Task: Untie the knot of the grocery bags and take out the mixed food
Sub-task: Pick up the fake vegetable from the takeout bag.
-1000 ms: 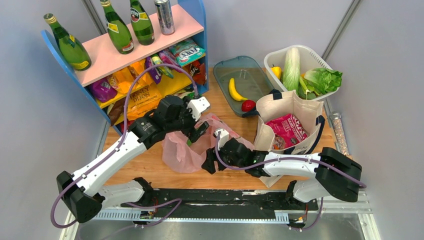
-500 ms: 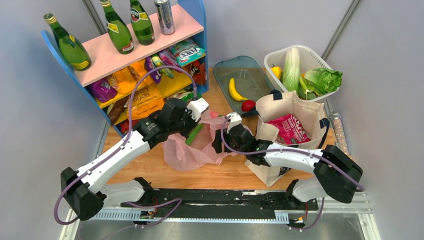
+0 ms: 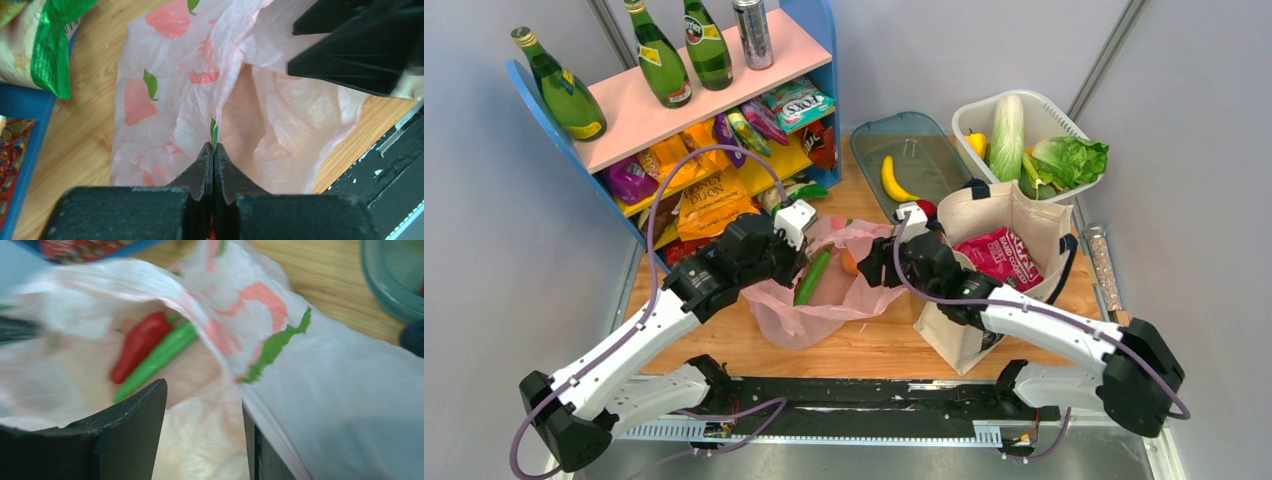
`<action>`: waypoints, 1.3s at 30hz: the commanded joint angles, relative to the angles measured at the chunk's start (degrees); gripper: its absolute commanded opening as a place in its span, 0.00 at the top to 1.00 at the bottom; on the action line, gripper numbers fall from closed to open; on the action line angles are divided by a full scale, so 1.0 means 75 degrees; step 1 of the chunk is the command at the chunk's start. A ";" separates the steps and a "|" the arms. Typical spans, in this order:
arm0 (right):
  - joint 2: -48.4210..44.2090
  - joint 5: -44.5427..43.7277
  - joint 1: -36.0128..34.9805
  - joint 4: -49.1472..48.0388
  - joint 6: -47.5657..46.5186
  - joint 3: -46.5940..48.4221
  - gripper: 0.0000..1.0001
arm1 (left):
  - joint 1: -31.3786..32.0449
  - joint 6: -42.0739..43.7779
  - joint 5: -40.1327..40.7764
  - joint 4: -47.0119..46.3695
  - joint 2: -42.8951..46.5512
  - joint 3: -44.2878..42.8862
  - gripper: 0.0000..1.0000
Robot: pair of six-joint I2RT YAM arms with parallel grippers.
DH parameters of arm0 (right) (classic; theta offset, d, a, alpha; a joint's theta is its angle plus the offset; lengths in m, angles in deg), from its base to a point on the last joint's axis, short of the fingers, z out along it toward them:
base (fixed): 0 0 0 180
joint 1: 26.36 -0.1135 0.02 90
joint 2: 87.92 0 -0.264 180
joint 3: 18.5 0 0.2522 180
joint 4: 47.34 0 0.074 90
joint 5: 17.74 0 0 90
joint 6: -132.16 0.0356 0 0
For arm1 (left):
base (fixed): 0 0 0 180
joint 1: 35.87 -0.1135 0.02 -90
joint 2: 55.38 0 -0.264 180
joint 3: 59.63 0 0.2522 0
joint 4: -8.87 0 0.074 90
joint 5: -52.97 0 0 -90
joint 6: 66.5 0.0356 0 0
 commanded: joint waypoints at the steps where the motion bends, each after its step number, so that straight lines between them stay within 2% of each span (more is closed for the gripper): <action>1: -0.0775 0.0776 -0.0449 -0.0478 0.0838 0.0060 0.45 | -0.0016 -0.0295 0.0171 -0.0294 -0.0194 0.0050 1.00; 5: -0.0348 0.1388 -0.0632 -0.1192 0.1331 0.0064 0.48 | -0.0016 -0.0298 0.0239 -0.0281 -0.0278 -0.0007 1.00; 10: 0.1004 0.1593 -0.0895 -0.1494 0.1579 0.0743 0.49 | -0.0016 -0.0277 0.0507 -0.0087 -0.0272 -0.0035 1.00; 15: 0.2339 0.1542 -0.0913 -0.2313 0.2349 0.1017 0.47 | -0.0015 -0.0224 0.0678 -0.0045 -0.0253 -0.0055 1.00; 20: 0.3178 0.1255 -0.1015 -0.2222 0.2293 0.1706 0.41 | -0.0016 -0.0190 0.0667 -0.0073 -0.0287 0.0007 1.00; 23: 0.3031 0.1180 -0.1083 -0.2072 0.2185 0.1784 0.34 | -0.0012 -0.0120 0.0772 -0.0054 -0.0318 0.0008 1.00; 24: 0.2869 0.0825 -0.1130 -0.1909 0.2128 0.1774 0.32 | -0.0015 -0.0090 0.0830 -0.0040 -0.0332 0.0001 1.00; 29: 0.1581 -0.0003 -0.1205 -0.1066 0.1786 0.1306 0.22 | -0.0026 0.0077 0.1378 0.0084 -0.0436 -0.0060 1.00; 34: 0.0497 0.0856 -0.1200 -0.0423 0.1009 0.0973 0.17 | -0.0040 0.0367 0.1688 0.0192 -0.0684 -0.0276 1.00; 39: 0.0031 0.1721 -0.1206 0.0266 0.0953 0.0806 0.21 | -0.0051 0.0462 0.1725 -0.0009 -0.0674 -0.0271 1.00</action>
